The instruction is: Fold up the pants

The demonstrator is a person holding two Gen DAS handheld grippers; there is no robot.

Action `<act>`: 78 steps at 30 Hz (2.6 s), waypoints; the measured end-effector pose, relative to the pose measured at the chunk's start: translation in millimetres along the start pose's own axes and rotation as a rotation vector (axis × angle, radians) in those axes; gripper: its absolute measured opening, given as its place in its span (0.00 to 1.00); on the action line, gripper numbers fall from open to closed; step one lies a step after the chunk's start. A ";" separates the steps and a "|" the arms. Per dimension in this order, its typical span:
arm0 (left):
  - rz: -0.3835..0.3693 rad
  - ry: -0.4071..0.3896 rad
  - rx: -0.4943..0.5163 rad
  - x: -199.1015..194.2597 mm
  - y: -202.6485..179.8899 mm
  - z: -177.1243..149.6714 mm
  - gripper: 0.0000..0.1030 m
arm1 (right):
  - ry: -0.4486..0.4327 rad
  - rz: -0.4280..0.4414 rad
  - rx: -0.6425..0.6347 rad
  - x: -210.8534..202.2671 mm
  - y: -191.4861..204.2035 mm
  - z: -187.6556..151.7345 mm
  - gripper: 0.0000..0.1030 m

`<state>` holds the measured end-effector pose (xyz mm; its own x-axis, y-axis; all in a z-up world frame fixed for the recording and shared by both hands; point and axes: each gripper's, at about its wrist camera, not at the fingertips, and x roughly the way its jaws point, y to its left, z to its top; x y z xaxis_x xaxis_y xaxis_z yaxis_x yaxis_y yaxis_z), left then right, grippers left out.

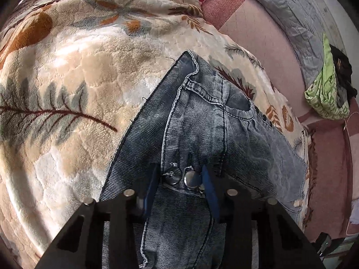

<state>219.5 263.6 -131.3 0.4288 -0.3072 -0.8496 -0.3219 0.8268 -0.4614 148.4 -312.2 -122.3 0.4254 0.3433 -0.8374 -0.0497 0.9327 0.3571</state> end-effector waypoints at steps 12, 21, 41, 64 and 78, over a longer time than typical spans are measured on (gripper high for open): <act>0.197 -0.126 0.137 -28.3 -28.9 -9.7 0.31 | -0.003 -0.027 -0.007 4.0 0.6 -0.4 0.91; 0.394 -0.119 0.223 -3.4 -31.0 -9.4 0.32 | 0.023 -0.050 -0.021 10.6 -6.1 0.9 0.91; 0.460 -0.067 0.344 -29.2 -34.0 -115.8 0.66 | 0.039 -0.067 -0.066 -2.6 2.6 1.0 0.91; 0.099 -0.021 0.053 5.1 -32.8 93.2 0.71 | 0.028 -0.079 0.086 51.0 -90.5 275.2 0.74; 0.004 0.002 0.030 40.6 -35.9 125.7 0.61 | 0.113 -0.139 0.016 103.3 -106.2 286.2 0.54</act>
<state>354.5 280.7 -117.1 0.4255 -0.3044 -0.8522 -0.2987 0.8417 -0.4498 456.2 -407.4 -128.4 0.3225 0.2225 -0.9201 0.0175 0.9704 0.2408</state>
